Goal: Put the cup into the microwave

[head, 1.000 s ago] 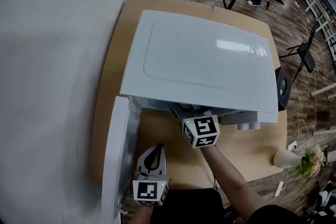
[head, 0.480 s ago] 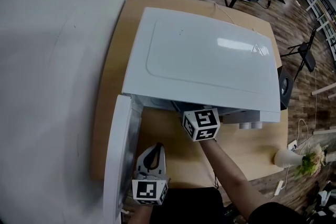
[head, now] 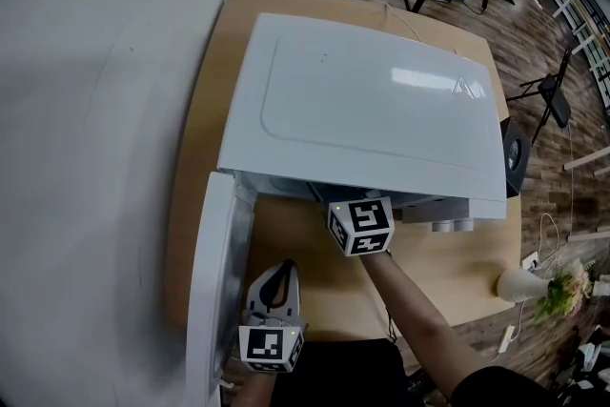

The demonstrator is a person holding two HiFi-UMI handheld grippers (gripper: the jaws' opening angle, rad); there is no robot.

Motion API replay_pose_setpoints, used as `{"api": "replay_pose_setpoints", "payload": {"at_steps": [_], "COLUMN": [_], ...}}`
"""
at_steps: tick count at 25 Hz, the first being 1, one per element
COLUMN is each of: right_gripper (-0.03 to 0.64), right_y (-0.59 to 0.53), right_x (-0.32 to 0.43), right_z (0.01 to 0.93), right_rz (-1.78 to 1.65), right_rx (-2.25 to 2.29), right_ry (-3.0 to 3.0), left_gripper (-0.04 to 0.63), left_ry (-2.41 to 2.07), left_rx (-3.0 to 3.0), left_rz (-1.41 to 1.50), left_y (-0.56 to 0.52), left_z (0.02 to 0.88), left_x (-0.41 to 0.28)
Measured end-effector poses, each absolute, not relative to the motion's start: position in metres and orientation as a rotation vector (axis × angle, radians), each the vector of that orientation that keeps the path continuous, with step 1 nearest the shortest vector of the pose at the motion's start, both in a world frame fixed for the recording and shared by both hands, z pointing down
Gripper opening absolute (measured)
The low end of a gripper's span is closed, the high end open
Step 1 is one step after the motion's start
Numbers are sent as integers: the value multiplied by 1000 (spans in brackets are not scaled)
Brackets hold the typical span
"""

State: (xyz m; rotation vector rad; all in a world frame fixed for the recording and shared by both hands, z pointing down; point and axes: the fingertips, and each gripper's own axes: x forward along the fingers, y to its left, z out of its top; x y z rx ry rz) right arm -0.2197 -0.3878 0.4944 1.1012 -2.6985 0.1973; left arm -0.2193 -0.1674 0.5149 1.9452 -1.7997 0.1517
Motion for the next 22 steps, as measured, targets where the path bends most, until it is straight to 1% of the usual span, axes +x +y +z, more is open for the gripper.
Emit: {"api": "replay_pose_setpoints", "payload": {"at_steps": [22], "right_gripper": [449], "right_y": [-365], "right_x": [-199], "right_z": [489], "right_rz": [168], "right_rx": [1100], "right_ry": [-2697], "left_gripper": [9], "left_ry": [-1778], "left_rx": [1976], "left_rz": [182], "left_y": [-146], "left_z": [508], "left_x": [-199]}}
